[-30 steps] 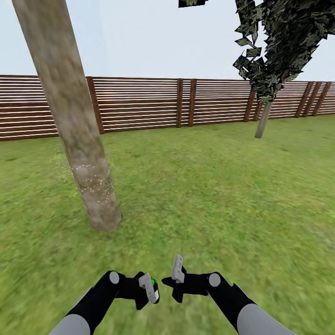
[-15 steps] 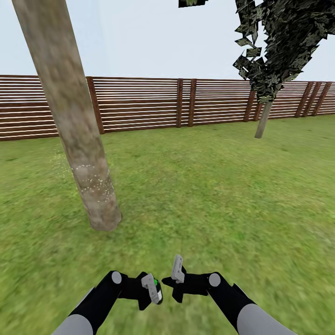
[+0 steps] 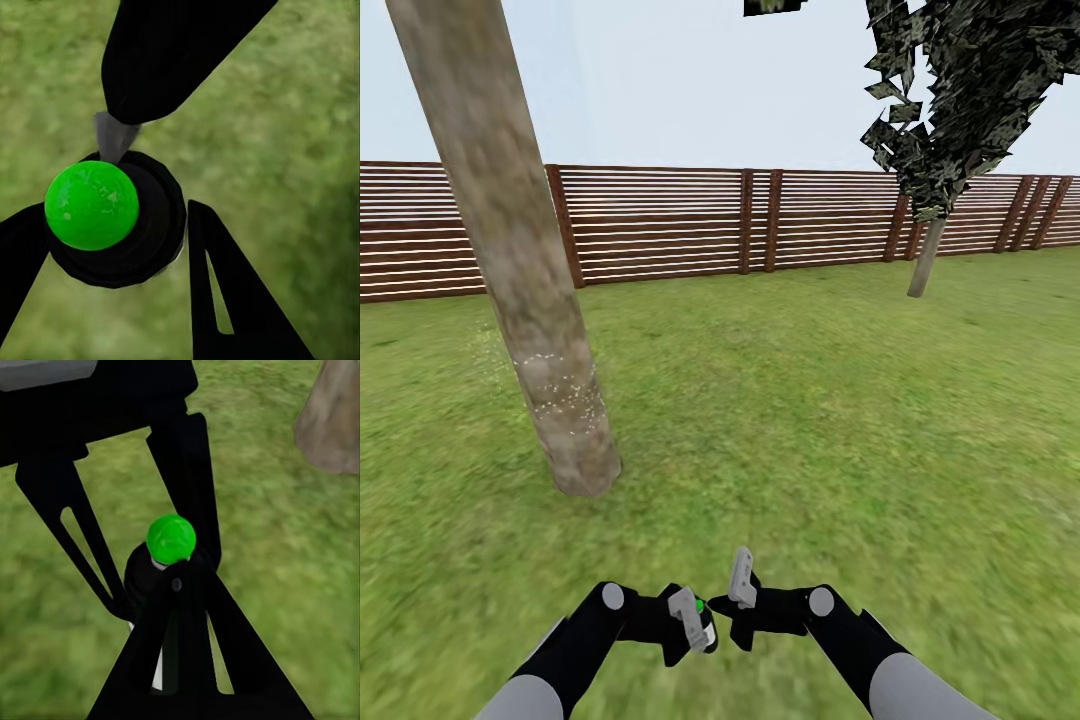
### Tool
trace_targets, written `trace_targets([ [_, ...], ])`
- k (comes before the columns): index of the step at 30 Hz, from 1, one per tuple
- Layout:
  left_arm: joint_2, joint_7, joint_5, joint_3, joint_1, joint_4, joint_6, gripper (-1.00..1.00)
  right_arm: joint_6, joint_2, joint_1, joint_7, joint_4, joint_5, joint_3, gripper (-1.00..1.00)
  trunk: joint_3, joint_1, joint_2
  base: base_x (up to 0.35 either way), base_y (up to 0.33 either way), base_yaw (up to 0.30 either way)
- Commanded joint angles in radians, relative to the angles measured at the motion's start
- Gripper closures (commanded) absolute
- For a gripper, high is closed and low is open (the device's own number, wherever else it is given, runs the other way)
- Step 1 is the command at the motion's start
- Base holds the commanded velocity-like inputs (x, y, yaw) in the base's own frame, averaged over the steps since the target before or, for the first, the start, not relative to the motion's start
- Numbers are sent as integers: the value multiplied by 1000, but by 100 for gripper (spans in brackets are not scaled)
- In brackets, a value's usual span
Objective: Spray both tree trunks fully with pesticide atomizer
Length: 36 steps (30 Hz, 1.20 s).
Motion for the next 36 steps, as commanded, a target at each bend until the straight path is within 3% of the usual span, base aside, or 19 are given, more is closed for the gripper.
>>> trace_targets([
  [1,0,-2,-7,1,0,-1,-6,100,-5,0,0,-1,0,9,-1,100,-1,0,0,0,0,0],
  [5,-2,-4,-3,1,0,-2,-8,100,-5,0,0,-1,-1,9,-1,100,-1,0,0,0,0,0],
  [9,-2,-6,29,-2,0,0,-11,100,-5,0,0,-1,0,9,-1,100,-1,0,0,0,0,0],
  [16,16,-4,19,-7,0,14,-10,100,-5,0,0,-1,-1,9,-1,100,-1,0,0,0,0,0],
  [17,31,-3,17,-8,1,15,-10,100,-5,0,0,-1,-1,9,-1,100,-1,0,0,0,0,0],
  [20,114,-2,16,-8,6,15,-10,100,-5,0,0,-1,-1,9,-1,100,-1,0,0,0,0,0],
  [21,165,-2,16,-8,10,15,-11,100,-5,-1,0,-1,-1,9,-1,100,-1,0,0,0,0,0],
  [22,235,-2,17,-8,13,15,-12,100,-6,-1,0,0,0,9,-1,100,-1,0,0,0,0,0],
  [23,276,-2,17,-6,15,15,-12,100,-6,-4,0,0,1,9,-2,-100,-1,0,0,0,0,0],
  [25,311,-1,19,-4,16,15,-12,100,-7,-7,0,0,2,9,-2,-100,-1,0,0,0,0,0],
  [28,338,15,22,5,16,17,-5,100,-8,-12,0,-14,14,8,-3,-100,-1,0,0,0,0,0],
  [29,339,47,26,23,17,24,0,100,-10,-29,1,-73,58,7,-4,-100,-1,0,0,0,0,0],
  [30,339,99,30,66,19,38,2,100,-11,-57,1,-175,138,2,-5,-100,-1,0,0,0,0,0],
  [31,336,167,41,132,26,65,2,100,-13,-83,2,-282,243,-1,-6,-100,-1,0,0,0,0,0],
  [33,331,284,90,274,56,130,-5,100,-27,-109,3,-411,369,-19,-10,-100,-1,0,0,0,0,0],
  [35,329,387,156,403,75,202,-14,100,-54,-132,10,-539,409,-128,-11,-100,-1,0,0,0,0,0],
  [36,328,440,189,453,83,241,-46,100,-61,-136,25,-611,417,-218,-11,-100,-1,0,0,0,0,0],
])
